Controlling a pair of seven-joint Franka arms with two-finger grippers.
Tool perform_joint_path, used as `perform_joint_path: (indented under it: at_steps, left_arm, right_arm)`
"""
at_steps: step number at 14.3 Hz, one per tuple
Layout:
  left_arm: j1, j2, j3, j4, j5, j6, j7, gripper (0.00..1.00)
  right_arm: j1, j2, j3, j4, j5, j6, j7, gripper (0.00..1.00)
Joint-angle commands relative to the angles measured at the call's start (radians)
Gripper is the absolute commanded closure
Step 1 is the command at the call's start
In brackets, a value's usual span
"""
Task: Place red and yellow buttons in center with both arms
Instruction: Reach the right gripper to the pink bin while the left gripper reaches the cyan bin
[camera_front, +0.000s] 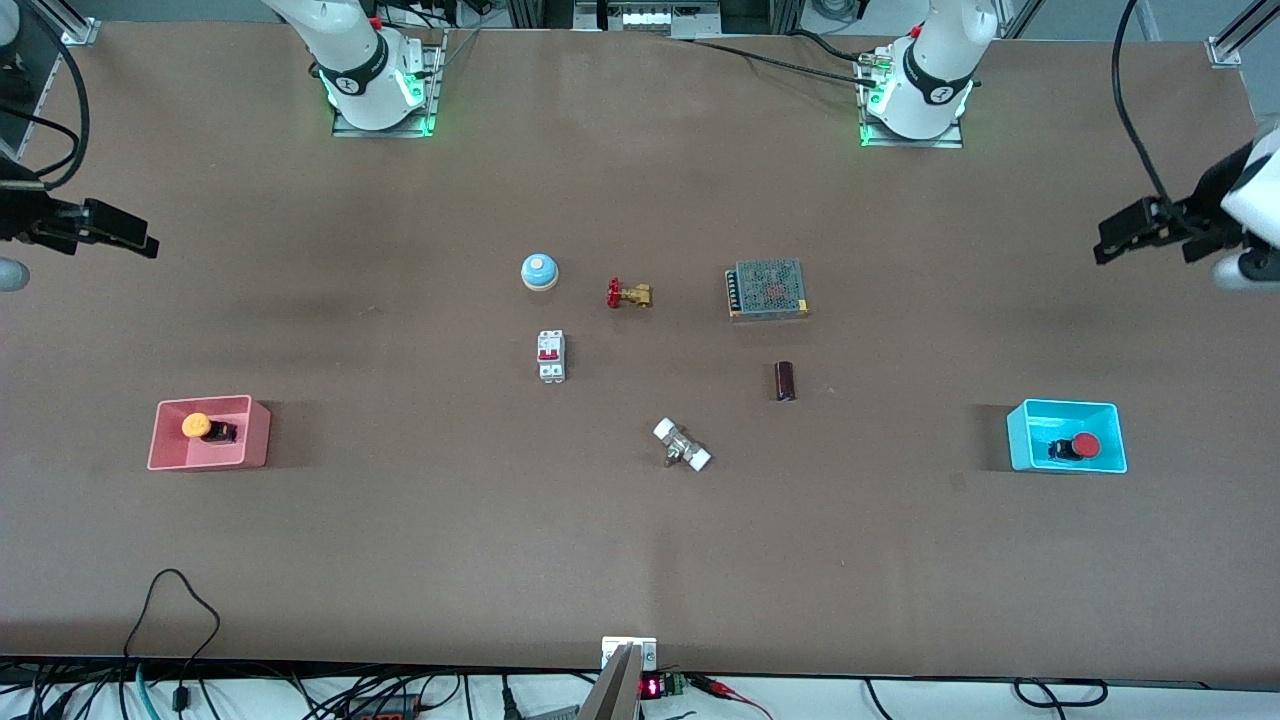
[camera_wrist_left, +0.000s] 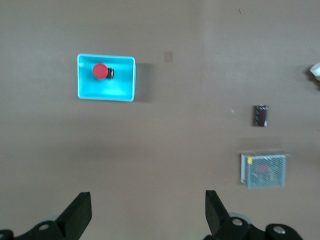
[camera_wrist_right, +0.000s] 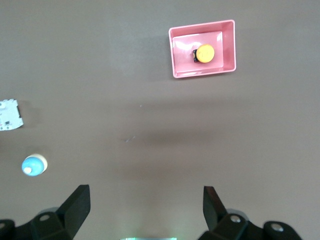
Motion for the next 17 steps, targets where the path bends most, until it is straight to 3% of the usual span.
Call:
perform_joint_path:
  at_steps: [1,7,13,17]
  left_arm:
    - [0.045,0.098,0.008,-0.033,-0.009,0.131,0.089,0.00]
    - [0.091,0.350,0.007,-0.033,-0.006,0.401,0.091,0.00]
    - [0.144,0.473,0.005,-0.036,-0.014,0.566,0.166,0.00]
    - [0.195,0.524,-0.005,-0.035,-0.017,0.647,0.224,0.00]
  right_arm:
    - [-0.041,0.064,0.016,-0.007,-0.024,0.061,-0.014,0.00]
    - [-0.101,0.297,0.016,0.005,-0.024,0.312,-0.034,0.00]
    - [-0.133,0.516,0.016,0.062,-0.011,0.518,-0.135,0.00]
    - [-0.150,0.596,0.017,0.100,-0.009,0.598,-0.182,0.00]
